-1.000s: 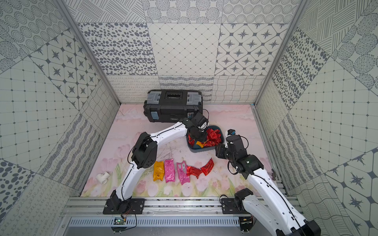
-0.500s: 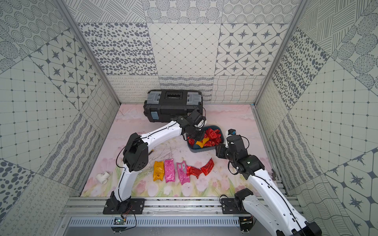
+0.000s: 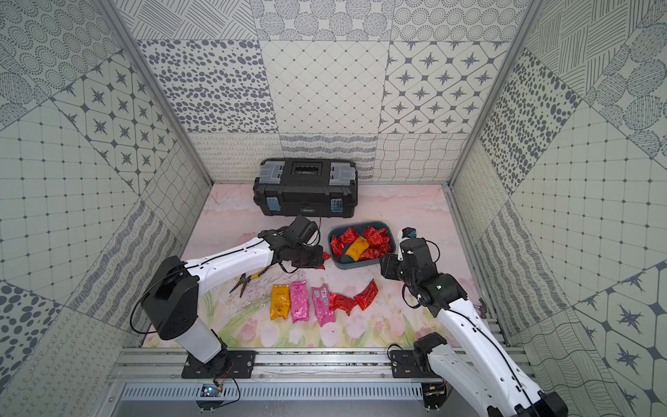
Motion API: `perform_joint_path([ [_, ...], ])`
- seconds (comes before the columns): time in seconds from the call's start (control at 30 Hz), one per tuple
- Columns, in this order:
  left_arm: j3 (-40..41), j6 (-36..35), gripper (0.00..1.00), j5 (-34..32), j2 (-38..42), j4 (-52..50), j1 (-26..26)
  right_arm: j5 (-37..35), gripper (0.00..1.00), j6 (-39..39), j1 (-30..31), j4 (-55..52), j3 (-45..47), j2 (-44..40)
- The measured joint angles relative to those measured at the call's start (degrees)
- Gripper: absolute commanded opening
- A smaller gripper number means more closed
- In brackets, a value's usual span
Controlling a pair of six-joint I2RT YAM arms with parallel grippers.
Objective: Take the tea bags out of the storage box
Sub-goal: Place the tea bag at the center of the board.
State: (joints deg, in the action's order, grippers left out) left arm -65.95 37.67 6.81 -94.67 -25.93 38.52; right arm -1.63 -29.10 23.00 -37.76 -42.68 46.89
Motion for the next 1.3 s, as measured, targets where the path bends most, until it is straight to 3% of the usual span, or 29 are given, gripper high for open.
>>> perform_joint_path([
  [0.27,7.63,8.13,0.05,0.76,-0.74,6.88,-2.25,1.11,0.52,-0.31,0.00,-0.02,0.00,0.68],
  [0.33,7.96,9.18,0.11,0.76,-2.03,8.20,-2.32,1.46,0.52,-0.50,0.00,-0.04,0.00,0.98],
  [0.5,8.22,10.78,0.39,0.74,-4.26,10.16,-2.38,2.49,0.53,-0.76,0.00,-0.04,-0.20,2.56],
  [0.63,8.24,11.72,0.49,0.28,-3.87,10.16,-2.45,3.41,0.53,-0.98,0.00,0.48,-1.64,5.18],
  [0.83,6.67,11.98,0.54,-2.86,1.20,9.68,-2.56,5.84,0.52,-2.93,0.00,4.04,-5.07,12.76],
  [1.07,5.73,12.66,0.55,-9.42,9.27,8.63,-2.75,7.43,0.45,-7.98,0.02,7.41,-12.90,27.43],
  [1.3,6.03,14.25,0.55,-13.00,12.50,7.06,-3.54,7.89,0.44,-10.91,0.61,6.36,-22.67,41.62],
])
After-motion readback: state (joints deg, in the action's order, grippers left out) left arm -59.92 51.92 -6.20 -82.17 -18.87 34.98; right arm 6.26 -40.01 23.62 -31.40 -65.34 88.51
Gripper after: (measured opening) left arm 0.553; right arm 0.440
